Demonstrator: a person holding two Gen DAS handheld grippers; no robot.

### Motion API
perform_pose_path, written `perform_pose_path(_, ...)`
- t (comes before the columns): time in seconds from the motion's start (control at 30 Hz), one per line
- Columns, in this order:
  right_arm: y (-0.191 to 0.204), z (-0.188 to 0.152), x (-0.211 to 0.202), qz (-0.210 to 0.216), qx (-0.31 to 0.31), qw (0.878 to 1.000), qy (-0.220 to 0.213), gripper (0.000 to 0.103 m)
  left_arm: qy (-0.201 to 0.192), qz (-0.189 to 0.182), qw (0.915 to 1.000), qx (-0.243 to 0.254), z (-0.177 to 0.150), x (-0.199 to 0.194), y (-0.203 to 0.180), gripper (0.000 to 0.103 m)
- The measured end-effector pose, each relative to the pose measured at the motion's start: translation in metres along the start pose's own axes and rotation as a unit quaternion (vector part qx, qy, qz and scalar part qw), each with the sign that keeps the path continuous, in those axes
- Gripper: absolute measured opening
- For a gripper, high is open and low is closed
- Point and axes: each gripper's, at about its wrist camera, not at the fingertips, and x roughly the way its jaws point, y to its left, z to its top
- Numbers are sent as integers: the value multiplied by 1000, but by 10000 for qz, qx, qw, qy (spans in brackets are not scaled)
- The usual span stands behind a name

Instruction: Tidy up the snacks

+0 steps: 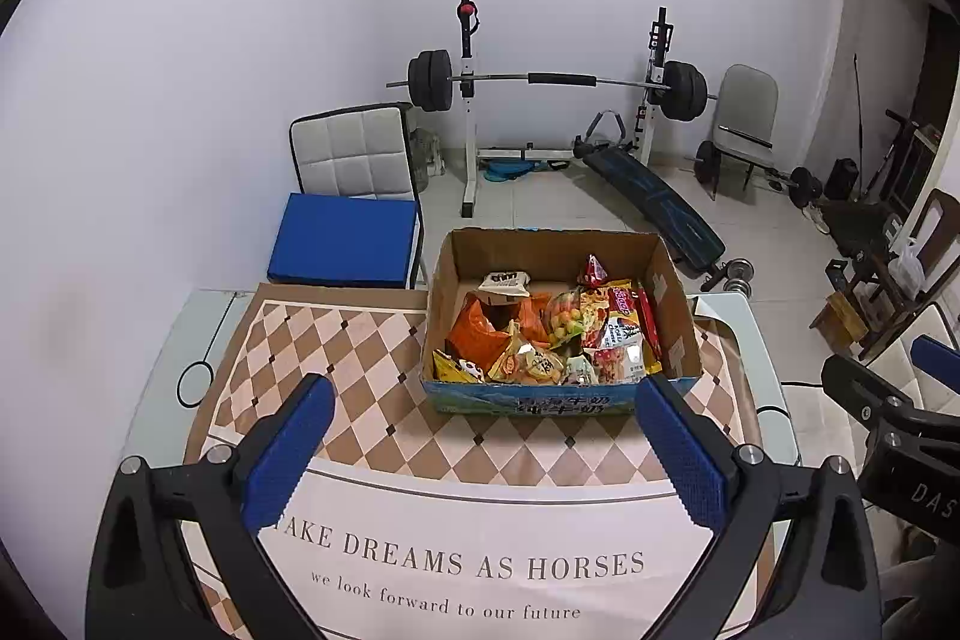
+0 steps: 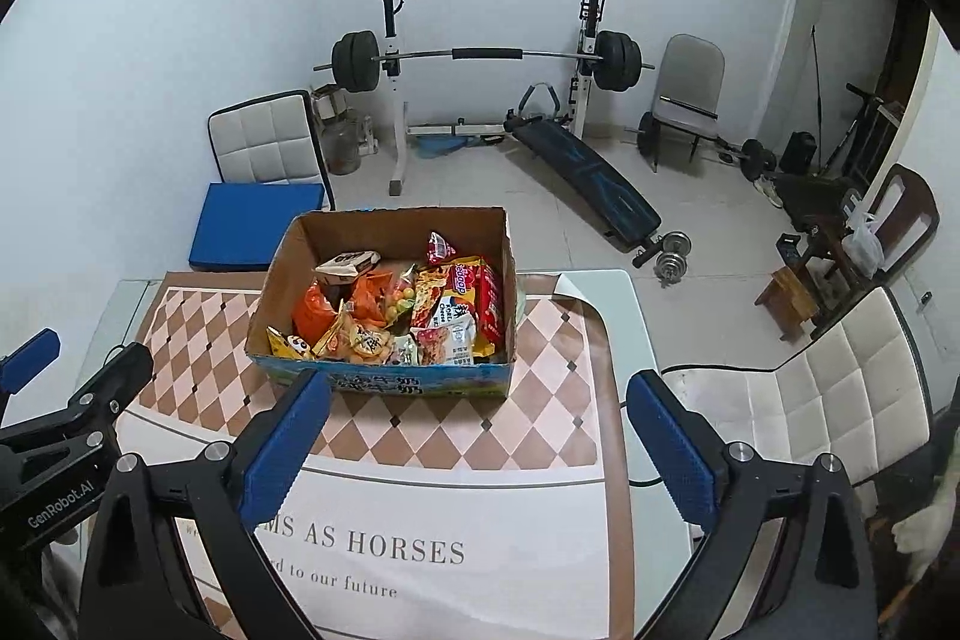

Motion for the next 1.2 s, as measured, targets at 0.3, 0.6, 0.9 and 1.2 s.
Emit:
perform_pose_path(0.3,-1,1,0,13,-9,10000,-5,101,-16,-9,10000,48,2,1,0,103)
perform_pose_path(0.6,-2,1,0,15,-5,10000,-9,101,-41,4,9999,121,5,-1,-1,103)
perform_pose_path(0.9,-2,2,-1,-5,-4,10000,-14,101,-73,-30,9999,147,6,-4,0,103)
perform_pose_path(1.2,-3,4,-3,-12,20,10000,9,101,-74,-52,9999,144,4,-5,-1,103)
